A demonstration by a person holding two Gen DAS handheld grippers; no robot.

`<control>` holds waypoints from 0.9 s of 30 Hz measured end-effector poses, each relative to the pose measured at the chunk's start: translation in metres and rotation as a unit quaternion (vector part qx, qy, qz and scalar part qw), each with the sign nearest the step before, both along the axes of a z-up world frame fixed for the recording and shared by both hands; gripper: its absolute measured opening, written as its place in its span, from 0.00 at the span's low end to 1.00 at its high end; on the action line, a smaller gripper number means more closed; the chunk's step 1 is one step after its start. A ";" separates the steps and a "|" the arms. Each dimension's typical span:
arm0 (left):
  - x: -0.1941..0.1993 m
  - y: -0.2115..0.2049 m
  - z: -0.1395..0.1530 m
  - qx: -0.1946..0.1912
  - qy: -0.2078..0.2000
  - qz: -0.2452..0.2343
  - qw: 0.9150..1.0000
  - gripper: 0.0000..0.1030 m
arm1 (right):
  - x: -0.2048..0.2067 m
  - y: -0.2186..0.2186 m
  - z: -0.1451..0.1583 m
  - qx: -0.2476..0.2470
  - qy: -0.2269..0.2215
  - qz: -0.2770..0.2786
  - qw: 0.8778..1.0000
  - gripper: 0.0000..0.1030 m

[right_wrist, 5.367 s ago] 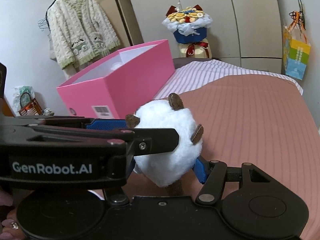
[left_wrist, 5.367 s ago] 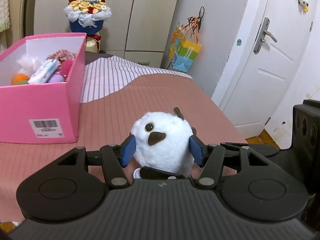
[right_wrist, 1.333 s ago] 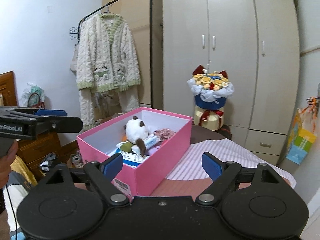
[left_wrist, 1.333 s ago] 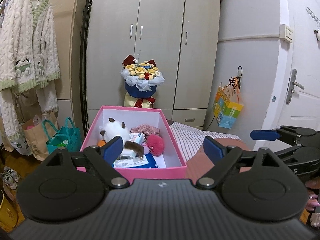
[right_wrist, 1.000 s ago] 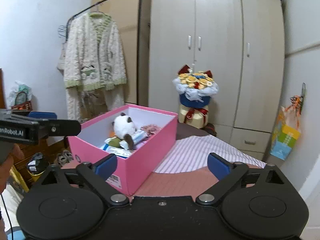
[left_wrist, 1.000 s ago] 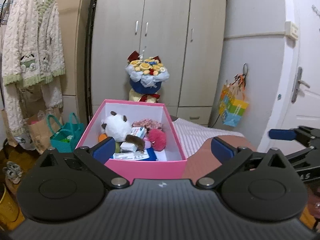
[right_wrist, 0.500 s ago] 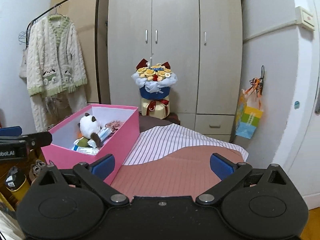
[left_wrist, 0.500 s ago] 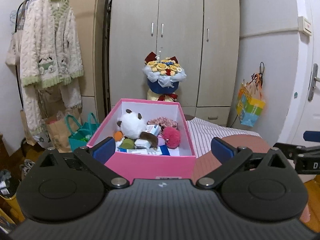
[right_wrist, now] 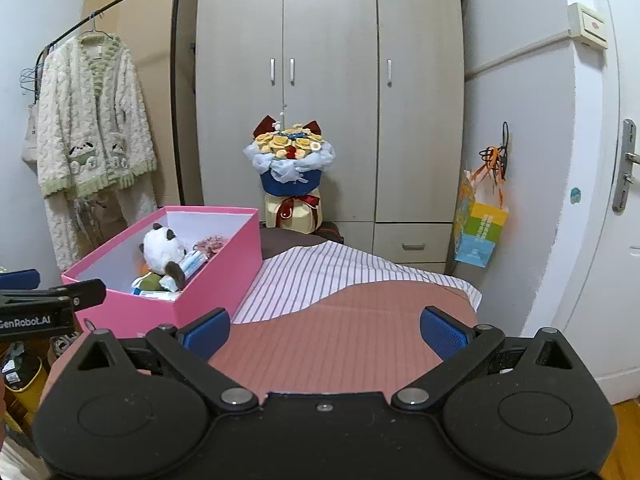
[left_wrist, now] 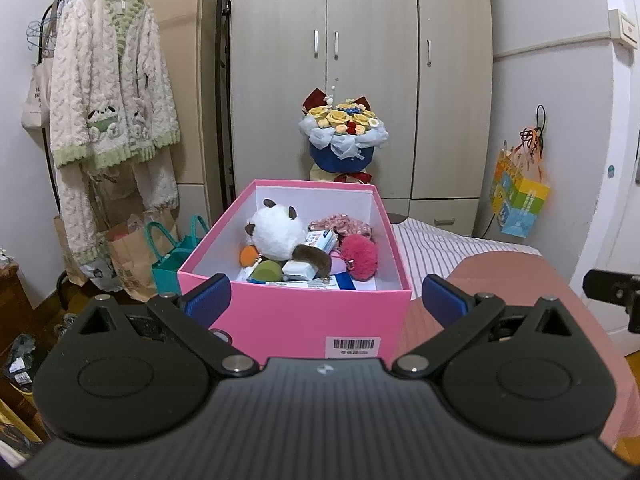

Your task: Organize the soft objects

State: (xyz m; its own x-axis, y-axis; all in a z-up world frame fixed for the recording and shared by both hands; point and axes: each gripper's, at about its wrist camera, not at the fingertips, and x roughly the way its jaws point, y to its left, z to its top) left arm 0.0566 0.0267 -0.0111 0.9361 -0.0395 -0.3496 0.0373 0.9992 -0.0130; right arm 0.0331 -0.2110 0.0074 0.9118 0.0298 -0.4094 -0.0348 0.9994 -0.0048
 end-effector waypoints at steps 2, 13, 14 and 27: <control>0.000 -0.001 -0.001 0.005 0.000 0.000 1.000 1.00 | 0.001 -0.001 -0.001 0.000 -0.001 -0.005 1.000 0.99; -0.001 -0.006 -0.004 0.013 -0.003 0.000 1.000 1.00 | 0.005 -0.001 -0.010 -0.023 -0.002 -0.042 0.999 0.99; -0.001 -0.006 -0.004 0.015 -0.003 0.001 1.000 1.00 | 0.005 -0.001 -0.010 -0.024 -0.002 -0.045 0.999 0.99; -0.002 -0.011 -0.010 0.023 -0.019 0.013 0.999 1.00 | -0.001 0.003 -0.017 -0.028 -0.012 -0.060 0.998 0.99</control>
